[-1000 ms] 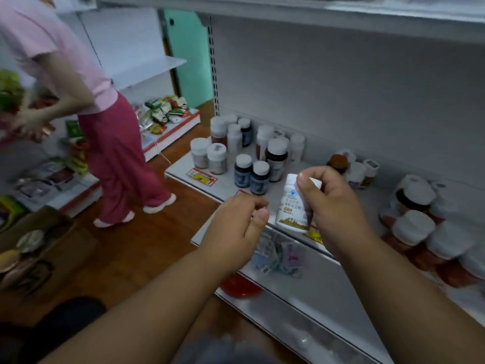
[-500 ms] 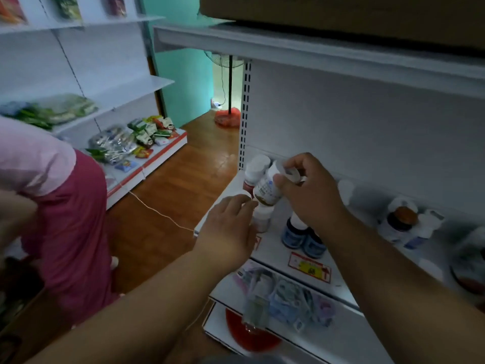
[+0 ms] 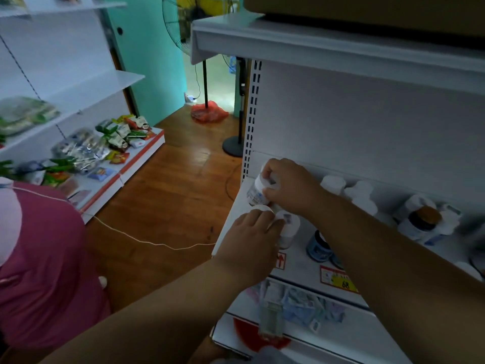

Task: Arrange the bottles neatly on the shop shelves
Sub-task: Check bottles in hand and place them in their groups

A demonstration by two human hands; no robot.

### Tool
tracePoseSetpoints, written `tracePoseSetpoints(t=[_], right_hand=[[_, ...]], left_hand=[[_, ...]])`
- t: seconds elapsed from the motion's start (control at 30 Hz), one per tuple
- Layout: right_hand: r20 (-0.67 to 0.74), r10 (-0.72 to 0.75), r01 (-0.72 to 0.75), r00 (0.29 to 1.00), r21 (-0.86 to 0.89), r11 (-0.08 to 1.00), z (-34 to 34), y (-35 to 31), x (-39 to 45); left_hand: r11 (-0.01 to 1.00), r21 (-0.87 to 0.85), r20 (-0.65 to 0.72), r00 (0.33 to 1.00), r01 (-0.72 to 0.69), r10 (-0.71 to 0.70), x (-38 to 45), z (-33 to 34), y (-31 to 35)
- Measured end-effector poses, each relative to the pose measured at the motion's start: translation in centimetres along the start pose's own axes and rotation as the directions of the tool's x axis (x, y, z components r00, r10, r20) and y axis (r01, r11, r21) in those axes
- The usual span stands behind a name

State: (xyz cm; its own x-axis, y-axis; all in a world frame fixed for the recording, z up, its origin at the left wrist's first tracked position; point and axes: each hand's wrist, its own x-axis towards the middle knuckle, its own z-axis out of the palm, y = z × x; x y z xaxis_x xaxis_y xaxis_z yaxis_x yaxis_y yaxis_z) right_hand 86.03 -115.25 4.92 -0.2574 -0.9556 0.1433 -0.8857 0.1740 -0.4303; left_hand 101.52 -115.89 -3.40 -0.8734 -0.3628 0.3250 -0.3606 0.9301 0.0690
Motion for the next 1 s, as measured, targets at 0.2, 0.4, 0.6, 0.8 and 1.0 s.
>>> tracePoseSetpoints(t=[0.2, 0.4, 0.6, 0.8, 1.0], right_hand=[[0.148, 0.005, 0.01, 0.989, -0.096, 0.995, 1.1, 0.5, 1.1], [0.217, 0.034, 0.011, 0.976, -0.202, 0.979, 2.2, 0.7, 1.0], [0.166, 0.056, -0.044, 0.985, -0.07, 0.997, 2.3, 1.7, 0.4], [-0.066, 0.101, -0.11, 0.993, -0.148, 0.983, 1.7, 2.1, 1.6], [0.047, 0.176, -0.159, 0.983, -0.24, 0.958, 1.1, 2.3, 4.7]], left_hand=[[0.998, -0.056, -0.007, 1.0, -0.001, 0.0, -0.2, 0.3, -0.4], [0.996, -0.093, -0.02, 1.0, 0.005, -0.007, -0.1, 0.5, -0.4], [0.996, -0.085, -0.034, 0.999, 0.004, -0.007, -0.2, 0.6, -0.2], [0.997, -0.077, -0.048, 0.999, 0.003, -0.006, -0.2, 0.3, -0.4], [0.992, -0.122, -0.053, 0.998, 0.032, -0.039, -0.1, -0.1, -0.5]])
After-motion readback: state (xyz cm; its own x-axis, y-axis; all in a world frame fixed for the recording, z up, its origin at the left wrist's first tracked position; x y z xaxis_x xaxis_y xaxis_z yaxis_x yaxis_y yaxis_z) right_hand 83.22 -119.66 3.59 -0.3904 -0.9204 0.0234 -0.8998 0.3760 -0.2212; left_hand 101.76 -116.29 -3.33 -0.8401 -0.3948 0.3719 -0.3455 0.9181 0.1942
